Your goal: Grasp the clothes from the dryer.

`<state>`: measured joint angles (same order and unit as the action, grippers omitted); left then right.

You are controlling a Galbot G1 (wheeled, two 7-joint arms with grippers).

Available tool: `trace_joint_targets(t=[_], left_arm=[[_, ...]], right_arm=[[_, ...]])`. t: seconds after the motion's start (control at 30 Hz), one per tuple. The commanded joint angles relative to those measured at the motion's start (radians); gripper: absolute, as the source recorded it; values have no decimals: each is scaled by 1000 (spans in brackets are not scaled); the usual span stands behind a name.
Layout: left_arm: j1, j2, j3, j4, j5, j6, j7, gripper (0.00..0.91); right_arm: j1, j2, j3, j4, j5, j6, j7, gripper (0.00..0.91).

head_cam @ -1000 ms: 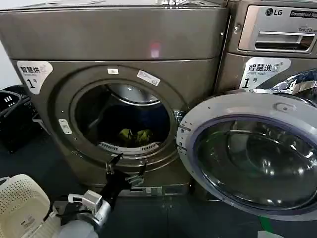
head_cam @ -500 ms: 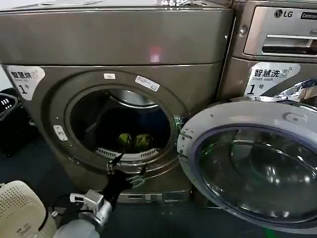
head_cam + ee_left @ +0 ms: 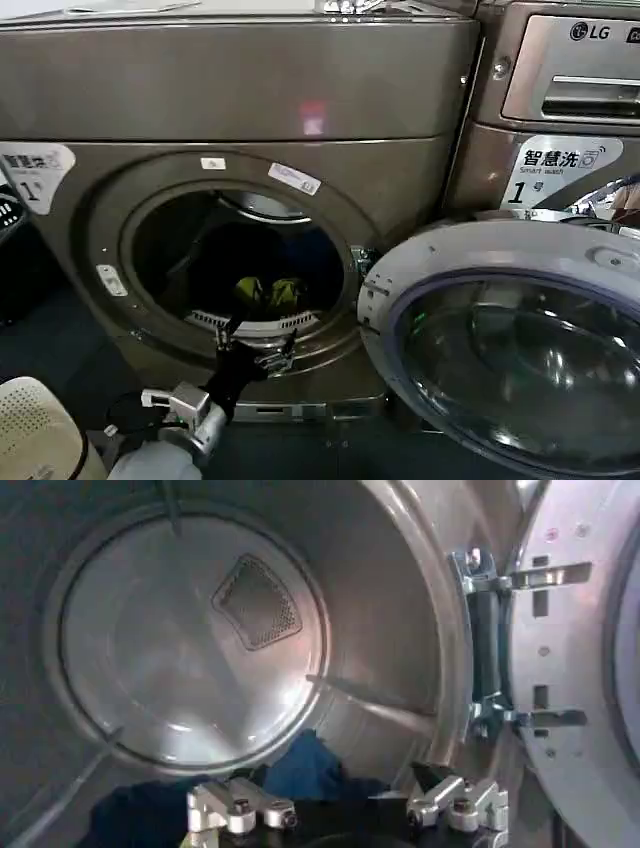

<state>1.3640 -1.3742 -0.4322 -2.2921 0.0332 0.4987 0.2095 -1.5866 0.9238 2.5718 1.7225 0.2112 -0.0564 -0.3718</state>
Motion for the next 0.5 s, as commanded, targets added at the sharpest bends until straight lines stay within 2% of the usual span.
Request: trace_joint_targets(t=[0.03,0.5], left_arm=[[0,0,0,0,-1,1,0,907],[-8,4,-5,0,2,1,-2,907]], right_arm=[[2,1,-2,1,1,1,-1,907],[4,1,-3,2,1,2,-1,907]])
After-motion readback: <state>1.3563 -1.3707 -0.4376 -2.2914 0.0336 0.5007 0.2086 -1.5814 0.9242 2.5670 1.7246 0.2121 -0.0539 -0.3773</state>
